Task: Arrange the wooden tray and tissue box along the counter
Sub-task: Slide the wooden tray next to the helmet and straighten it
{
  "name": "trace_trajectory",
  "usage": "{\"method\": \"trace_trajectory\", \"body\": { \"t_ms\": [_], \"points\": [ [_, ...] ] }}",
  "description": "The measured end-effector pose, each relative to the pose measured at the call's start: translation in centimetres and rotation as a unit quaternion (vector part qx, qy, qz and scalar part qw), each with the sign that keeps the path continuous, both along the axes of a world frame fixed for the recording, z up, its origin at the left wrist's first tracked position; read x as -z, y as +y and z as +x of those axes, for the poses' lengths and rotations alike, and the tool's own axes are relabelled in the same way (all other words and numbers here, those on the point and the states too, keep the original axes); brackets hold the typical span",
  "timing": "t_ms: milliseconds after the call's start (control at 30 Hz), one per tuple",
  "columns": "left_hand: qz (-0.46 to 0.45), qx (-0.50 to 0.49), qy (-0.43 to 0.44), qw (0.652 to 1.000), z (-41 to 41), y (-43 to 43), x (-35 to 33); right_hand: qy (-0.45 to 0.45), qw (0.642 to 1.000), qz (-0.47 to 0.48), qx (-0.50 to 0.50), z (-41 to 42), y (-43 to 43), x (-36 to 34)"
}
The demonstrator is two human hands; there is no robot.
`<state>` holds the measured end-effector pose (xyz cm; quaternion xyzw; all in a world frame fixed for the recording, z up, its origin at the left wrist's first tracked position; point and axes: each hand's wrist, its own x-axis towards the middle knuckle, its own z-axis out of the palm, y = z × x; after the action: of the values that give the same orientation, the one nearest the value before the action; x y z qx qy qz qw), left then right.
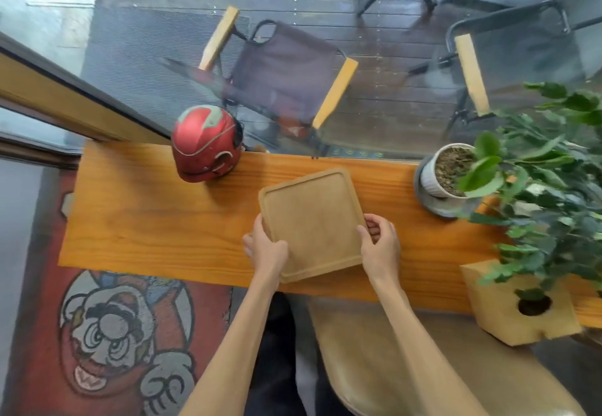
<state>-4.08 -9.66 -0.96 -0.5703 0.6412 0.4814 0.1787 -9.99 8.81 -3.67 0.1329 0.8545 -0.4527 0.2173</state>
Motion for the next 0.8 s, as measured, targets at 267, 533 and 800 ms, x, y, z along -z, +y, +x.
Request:
{"method": "trace_trajectory", "body": {
  "t_ms": [267,533,800],
  "points": [
    [-0.078,0.108,0.028,0.991,-3.4,-8.3,0.1,0.022,0.993,-0.029,0.111,2.1,-7.8,3.0],
    [-0.044,0.128,0.049,0.990,-2.8,-9.7,3.0,0.055,0.987,-0.009,0.154,2.7,-9.2,3.9],
    [-0.250,0.317,0.118,0.907,0.9,-10.3,6.2,0.139,0.986,0.082,-0.036,3.0,-7.4,5.1]
  ]
}}
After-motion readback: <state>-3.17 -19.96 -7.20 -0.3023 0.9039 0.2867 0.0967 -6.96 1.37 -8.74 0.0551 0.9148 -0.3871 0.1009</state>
